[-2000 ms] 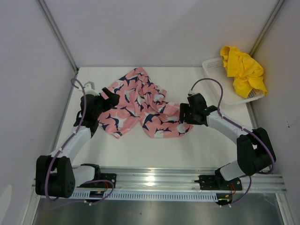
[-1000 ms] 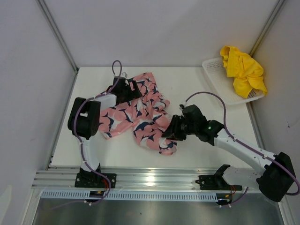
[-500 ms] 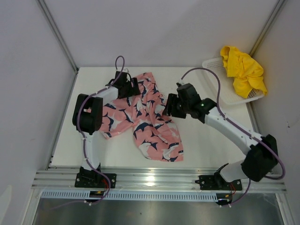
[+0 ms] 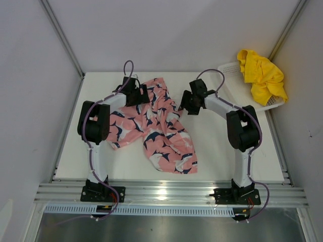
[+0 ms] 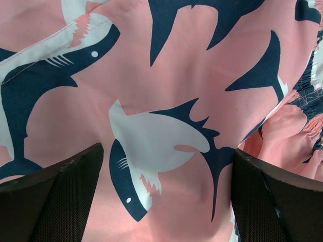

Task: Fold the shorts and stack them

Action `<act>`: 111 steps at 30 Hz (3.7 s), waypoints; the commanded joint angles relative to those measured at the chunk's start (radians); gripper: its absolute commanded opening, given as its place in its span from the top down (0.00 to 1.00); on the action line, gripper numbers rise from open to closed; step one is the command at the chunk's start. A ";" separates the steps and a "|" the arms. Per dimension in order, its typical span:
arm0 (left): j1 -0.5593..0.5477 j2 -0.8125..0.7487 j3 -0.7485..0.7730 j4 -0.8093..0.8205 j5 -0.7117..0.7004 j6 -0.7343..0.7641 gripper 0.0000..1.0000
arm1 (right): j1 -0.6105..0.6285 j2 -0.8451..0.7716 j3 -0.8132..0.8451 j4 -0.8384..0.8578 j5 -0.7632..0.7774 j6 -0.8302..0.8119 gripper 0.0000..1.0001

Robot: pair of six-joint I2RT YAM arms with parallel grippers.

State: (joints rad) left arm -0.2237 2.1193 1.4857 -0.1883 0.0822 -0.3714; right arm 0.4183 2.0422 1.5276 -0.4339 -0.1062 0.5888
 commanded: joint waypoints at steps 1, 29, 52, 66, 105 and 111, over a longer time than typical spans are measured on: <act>0.004 -0.016 -0.010 0.007 0.014 0.029 0.01 | -0.032 0.029 0.032 0.111 -0.122 0.094 0.35; -0.006 0.027 0.059 -0.054 -0.002 0.060 0.01 | -0.047 0.128 0.029 0.509 0.055 -0.114 1.00; 0.006 -0.074 -0.054 0.021 0.080 0.028 0.01 | -0.168 0.164 0.095 0.209 0.316 0.008 1.00; -0.111 -0.660 -0.484 0.161 0.067 -0.067 0.01 | -0.208 0.300 0.422 -0.023 0.413 -0.006 1.00; -0.048 -1.246 -1.006 0.196 0.085 -0.218 0.01 | 0.720 -0.436 -0.438 -0.071 0.508 -0.250 0.41; -0.037 -1.274 -1.004 0.144 0.076 -0.199 0.01 | 0.734 -0.308 -0.387 -0.057 0.580 -0.250 0.42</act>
State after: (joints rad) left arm -0.2726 0.8604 0.4721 -0.0296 0.1593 -0.5758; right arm 1.1488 1.6772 1.1000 -0.5148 0.3843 0.3565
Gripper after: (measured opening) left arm 0.993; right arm 0.588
